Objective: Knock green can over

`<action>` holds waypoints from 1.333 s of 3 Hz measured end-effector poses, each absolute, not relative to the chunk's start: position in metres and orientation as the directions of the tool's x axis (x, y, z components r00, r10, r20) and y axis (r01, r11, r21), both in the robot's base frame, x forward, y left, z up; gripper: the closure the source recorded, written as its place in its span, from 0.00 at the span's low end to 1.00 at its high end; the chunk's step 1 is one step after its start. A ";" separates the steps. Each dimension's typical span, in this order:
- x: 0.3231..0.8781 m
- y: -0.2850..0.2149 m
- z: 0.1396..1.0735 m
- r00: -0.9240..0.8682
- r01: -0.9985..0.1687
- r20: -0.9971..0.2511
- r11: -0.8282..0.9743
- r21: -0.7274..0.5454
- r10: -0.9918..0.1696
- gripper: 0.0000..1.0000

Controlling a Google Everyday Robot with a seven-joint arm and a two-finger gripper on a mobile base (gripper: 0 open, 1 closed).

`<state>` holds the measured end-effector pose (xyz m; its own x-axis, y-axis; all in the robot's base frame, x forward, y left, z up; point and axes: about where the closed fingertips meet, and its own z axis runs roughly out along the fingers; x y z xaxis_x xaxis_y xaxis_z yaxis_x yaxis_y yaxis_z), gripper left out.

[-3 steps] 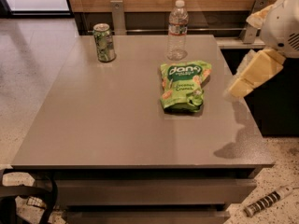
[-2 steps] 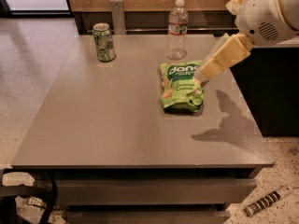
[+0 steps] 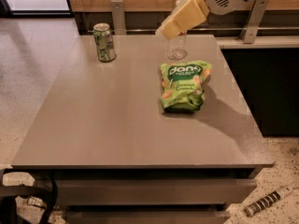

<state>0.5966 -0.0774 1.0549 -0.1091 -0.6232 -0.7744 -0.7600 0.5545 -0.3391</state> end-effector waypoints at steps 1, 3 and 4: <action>0.599 -0.072 1.052 -0.105 -0.759 -0.778 0.555 -0.341 -0.620 0.00; 0.632 -0.016 1.015 -0.091 -0.793 -0.831 0.544 -0.273 -0.549 0.00; 0.659 0.025 0.982 -0.089 -0.811 -0.892 0.552 -0.193 -0.443 0.00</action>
Offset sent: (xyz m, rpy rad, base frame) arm 0.0429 0.0569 -0.0434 0.1042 0.0033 0.0363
